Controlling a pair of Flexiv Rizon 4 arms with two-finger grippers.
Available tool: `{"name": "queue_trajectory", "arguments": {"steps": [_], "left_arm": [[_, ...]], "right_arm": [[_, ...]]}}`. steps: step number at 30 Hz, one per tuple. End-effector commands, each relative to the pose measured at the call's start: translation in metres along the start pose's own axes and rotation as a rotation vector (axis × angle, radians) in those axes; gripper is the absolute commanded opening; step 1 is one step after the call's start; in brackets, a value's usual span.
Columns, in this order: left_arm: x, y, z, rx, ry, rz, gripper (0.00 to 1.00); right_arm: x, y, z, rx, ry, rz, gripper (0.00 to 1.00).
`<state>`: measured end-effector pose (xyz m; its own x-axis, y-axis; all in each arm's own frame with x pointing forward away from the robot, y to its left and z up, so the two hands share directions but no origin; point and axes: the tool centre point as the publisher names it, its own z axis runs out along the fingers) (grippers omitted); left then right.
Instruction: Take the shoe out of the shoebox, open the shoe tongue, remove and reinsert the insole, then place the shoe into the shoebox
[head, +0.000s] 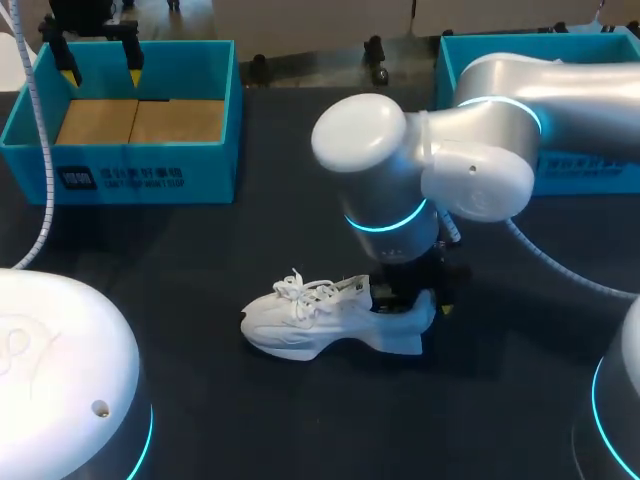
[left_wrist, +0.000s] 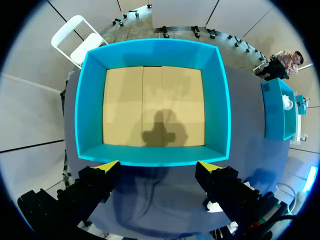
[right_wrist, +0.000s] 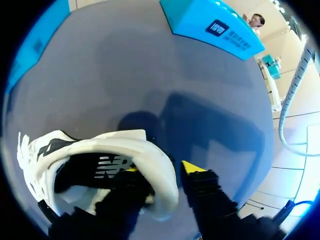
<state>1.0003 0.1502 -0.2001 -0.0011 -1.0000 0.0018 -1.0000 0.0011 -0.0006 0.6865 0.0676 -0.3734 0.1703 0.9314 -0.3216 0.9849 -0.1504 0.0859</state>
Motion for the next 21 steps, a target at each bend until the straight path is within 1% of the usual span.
{"name": "queue_trajectory", "arguments": {"steps": [1, 7, 11, 17, 21], "left_arm": [[0.000, 0.000, 0.000, 0.000, -0.001, 0.000, 1.00], [0.000, 0.000, 0.000, 0.000, -0.001, 0.000, 1.00], [0.000, 0.000, 0.000, 0.000, -0.001, 0.000, 1.00], [0.000, 0.000, 0.000, 0.000, -0.001, 0.000, 1.00], [0.000, 0.000, 0.000, 0.000, -0.001, 0.000, 1.00]], "right_arm": [[-0.008, -0.005, -0.017, -0.026, 0.000, 0.008, 1.00], [-0.015, -0.005, -0.036, -0.059, 0.021, -0.019, 1.00], [-0.018, -0.005, -0.049, -0.089, 0.090, -0.080, 1.00], [-0.017, 0.000, -0.073, -0.149, 0.190, -0.231, 1.00], [-0.013, -0.001, -0.087, -0.206, 0.247, -0.403, 1.00]]}}
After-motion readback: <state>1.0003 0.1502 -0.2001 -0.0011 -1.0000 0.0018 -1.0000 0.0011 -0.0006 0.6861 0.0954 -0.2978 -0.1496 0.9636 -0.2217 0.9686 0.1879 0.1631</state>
